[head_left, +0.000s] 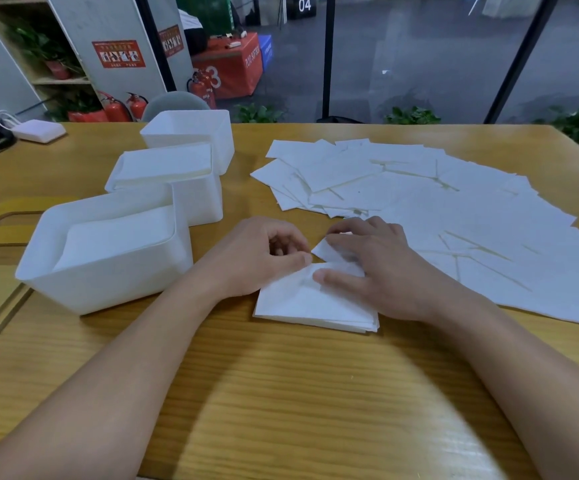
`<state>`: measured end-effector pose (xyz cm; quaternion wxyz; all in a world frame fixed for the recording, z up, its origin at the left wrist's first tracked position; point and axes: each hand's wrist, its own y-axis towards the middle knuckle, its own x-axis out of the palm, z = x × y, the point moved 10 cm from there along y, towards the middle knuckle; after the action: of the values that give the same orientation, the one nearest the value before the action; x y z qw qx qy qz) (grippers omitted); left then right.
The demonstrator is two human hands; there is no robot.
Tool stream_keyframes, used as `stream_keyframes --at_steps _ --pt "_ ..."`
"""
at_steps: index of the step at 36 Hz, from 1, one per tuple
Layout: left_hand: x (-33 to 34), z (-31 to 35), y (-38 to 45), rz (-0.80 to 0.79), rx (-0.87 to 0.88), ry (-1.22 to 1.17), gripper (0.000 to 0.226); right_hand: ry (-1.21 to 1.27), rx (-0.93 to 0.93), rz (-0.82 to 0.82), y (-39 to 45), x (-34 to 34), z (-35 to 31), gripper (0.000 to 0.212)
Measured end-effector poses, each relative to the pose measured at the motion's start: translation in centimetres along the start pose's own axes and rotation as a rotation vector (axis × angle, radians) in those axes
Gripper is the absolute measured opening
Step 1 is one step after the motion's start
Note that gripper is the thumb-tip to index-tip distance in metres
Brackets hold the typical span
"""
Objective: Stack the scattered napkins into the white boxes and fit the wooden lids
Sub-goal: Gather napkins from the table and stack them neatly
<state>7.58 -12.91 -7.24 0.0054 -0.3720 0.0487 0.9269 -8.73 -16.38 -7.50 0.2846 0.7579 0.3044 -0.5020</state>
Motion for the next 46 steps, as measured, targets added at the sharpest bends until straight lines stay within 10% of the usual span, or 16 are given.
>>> stream_keyframes --at_steps 13,30,46 --pt "0.3 -0.1 0.1 0.099 -0.015 0.119 0.005 0.152 0.032 0.018 -0.2 -1.1 1.0 0.037" --pt "-0.8 -1.3 0.6 0.228 -0.056 0.039 0.008 0.152 -0.113 -0.081 0.6 1.0 -1.7 0.072" --pt "-5.5 -2.8 -0.4 0.571 -0.169 -0.146 0.016 0.037 -0.083 -0.04 0.9 1.4 -0.6 0.055"
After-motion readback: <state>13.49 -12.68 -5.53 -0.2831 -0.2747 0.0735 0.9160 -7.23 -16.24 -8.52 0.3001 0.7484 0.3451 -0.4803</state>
